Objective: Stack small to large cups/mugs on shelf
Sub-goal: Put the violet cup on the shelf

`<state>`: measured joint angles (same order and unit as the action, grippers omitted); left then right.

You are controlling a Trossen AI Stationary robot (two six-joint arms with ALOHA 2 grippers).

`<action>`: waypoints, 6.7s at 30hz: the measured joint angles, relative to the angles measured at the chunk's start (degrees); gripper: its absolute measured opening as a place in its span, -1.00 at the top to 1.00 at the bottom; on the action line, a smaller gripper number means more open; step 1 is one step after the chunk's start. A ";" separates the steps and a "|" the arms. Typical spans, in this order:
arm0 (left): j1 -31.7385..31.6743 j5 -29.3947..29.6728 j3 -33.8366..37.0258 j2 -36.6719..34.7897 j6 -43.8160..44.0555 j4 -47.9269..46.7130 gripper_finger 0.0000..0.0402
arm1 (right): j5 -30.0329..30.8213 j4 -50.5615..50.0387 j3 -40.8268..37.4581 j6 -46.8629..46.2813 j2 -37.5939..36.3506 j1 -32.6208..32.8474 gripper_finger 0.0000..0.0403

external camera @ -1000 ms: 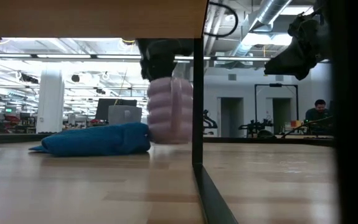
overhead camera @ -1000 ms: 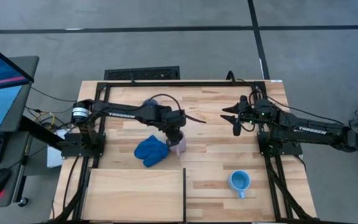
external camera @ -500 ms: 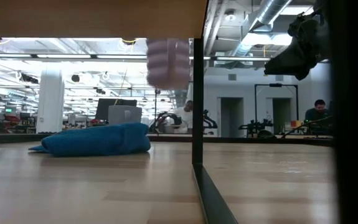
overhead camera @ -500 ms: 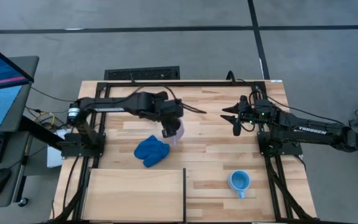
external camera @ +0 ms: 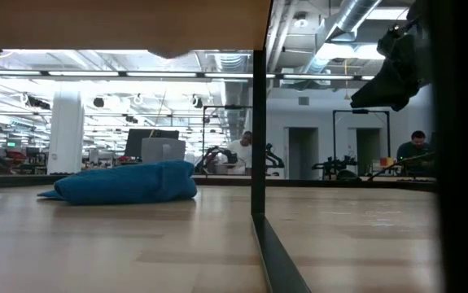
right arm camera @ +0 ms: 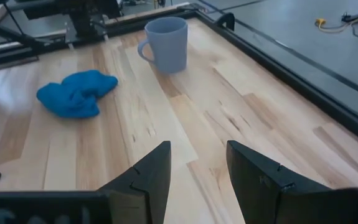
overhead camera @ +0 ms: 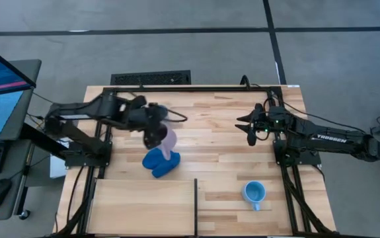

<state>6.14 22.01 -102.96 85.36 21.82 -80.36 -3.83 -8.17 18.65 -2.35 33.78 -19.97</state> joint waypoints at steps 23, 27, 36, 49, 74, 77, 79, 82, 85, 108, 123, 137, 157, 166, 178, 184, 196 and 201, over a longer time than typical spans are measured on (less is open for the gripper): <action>25.18 -1.35 0.10 -5.11 20.73 -9.63 0.95 | 0.01 0.03 0.00 -2.04 0.00 0.02 0.12; 29.83 1.41 1.73 -5.33 23.24 -9.74 0.95 | 0.01 0.03 0.00 -6.59 0.00 0.02 0.13; 39.69 1.33 9.96 -9.33 34.40 -9.53 0.95 | 0.01 0.10 0.00 -14.62 0.00 0.02 0.12; 56.39 -1.39 17.99 -10.93 61.66 -9.47 0.95 | 0.01 0.47 0.00 -15.72 0.00 0.02 0.12; 59.32 -5.09 17.77 -7.21 70.26 -9.55 0.88 | 0.03 0.91 0.00 -17.29 0.00 0.02 0.12; 59.32 -5.34 17.77 -7.21 70.92 -9.55 0.84 | 0.03 0.91 0.00 -17.29 0.00 0.02 0.13; 59.32 -5.71 17.77 -7.21 70.80 -9.58 0.83 | 0.03 0.91 0.00 -17.29 0.00 0.02 0.13; 59.32 -5.76 17.77 -7.19 70.18 -9.62 0.82 | 0.03 0.91 0.00 -17.29 0.00 0.02 0.12; 59.32 -5.69 17.77 -7.17 69.70 -9.63 0.81 | 0.03 0.91 0.00 -17.28 0.00 0.02 0.12; 59.32 -4.38 17.14 -7.06 68.24 -9.59 0.80 | 0.03 0.88 0.00 -17.66 0.00 0.04 0.12; 59.32 -4.27 17.11 -7.10 68.00 -9.63 0.80 | 0.03 0.88 0.00 -17.68 0.00 0.04 0.12; 59.29 -4.84 17.07 -7.12 67.25 -9.67 0.80 | 0.03 0.88 0.00 -17.73 0.00 0.04 0.12; 59.29 -5.28 17.07 -7.12 67.22 -9.72 0.38 | 0.03 0.88 -0.01 -17.73 0.00 0.03 0.13; 58.13 -3.75 17.07 -7.12 63.03 -9.64 0.37 | 0.03 0.88 -0.01 -17.71 0.00 0.04 0.12; 52.21 -4.88 17.07 -7.12 54.27 -9.70 0.37 | 0.03 0.88 -0.02 -18.65 0.02 0.03 0.12; 52.36 -5.20 17.07 -7.12 55.37 -9.55 0.37 | 0.03 0.86 -0.02 -18.25 0.02 0.02 0.12; 52.36 -5.15 17.07 -7.12 55.98 -8.64 0.37 | 0.03 0.86 -0.02 -18.25 0.02 0.02 0.12; 52.36 -6.30 17.07 -7.12 57.95 -8.67 0.37 | 0.03 0.86 -0.02 -18.25 0.02 0.02 0.12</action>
<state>58.50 15.71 -85.89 78.24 79.77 -89.03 -3.79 -7.31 18.63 -20.60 33.80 -19.94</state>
